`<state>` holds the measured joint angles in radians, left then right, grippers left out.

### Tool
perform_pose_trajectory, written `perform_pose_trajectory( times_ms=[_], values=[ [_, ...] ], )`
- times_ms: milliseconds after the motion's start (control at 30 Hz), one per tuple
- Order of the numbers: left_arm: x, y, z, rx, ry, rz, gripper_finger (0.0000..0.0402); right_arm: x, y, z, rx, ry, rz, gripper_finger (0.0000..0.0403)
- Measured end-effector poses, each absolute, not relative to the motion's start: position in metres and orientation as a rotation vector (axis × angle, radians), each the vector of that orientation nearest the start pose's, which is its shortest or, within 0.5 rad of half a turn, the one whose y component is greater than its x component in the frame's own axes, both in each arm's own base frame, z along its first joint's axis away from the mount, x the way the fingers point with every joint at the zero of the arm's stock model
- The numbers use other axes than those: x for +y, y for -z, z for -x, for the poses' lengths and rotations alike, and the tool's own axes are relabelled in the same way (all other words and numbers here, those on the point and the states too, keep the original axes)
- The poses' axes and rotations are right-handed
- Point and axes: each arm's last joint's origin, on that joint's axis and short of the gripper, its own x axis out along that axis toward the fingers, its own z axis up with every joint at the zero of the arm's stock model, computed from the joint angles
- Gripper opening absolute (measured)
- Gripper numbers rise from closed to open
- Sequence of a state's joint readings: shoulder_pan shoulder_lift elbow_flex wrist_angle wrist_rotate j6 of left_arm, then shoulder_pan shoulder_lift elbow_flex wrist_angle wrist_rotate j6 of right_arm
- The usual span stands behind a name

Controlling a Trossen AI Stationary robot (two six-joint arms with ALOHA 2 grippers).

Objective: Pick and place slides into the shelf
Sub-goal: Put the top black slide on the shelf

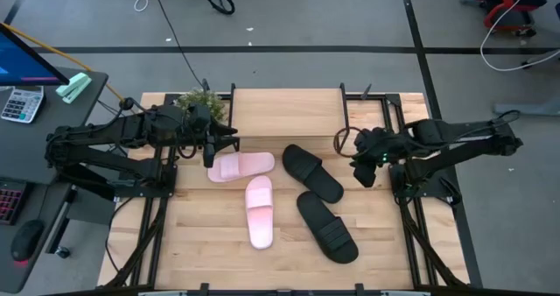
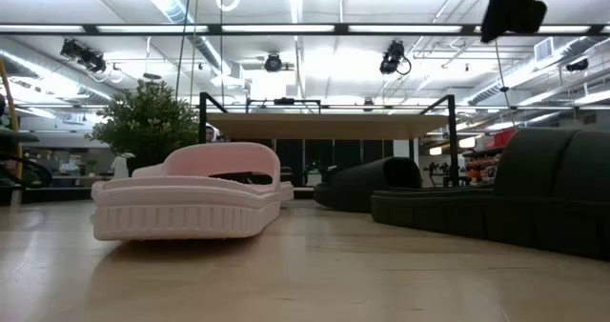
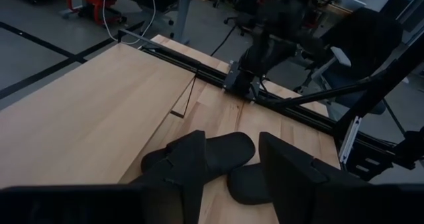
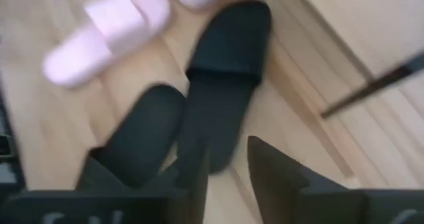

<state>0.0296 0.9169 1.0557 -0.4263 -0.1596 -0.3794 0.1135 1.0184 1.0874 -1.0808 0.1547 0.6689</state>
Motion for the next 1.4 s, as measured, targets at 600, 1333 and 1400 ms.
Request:
perform_pose_trajectory(
  times_ms=[600, 1333, 1400],
  values=[
    [0.01, -0.377, -0.185, 0.269, -0.244, 0.357, 0.015, 0.019, -0.294, -0.207, 0.975, 0.662, -0.836, 0.0226],
    [0.01, -0.374, -0.184, 0.297, -0.254, 0.381, 0.0146, 0.043, -0.198, -0.212, 0.38, 0.877, -1.4, 0.0227],
    [0.01, -0.373, -0.184, 0.315, -0.257, 0.38, 0.0143, 0.045, -0.194, -0.209, 0.401, 0.878, -1.386, 0.0227]
  ],
)
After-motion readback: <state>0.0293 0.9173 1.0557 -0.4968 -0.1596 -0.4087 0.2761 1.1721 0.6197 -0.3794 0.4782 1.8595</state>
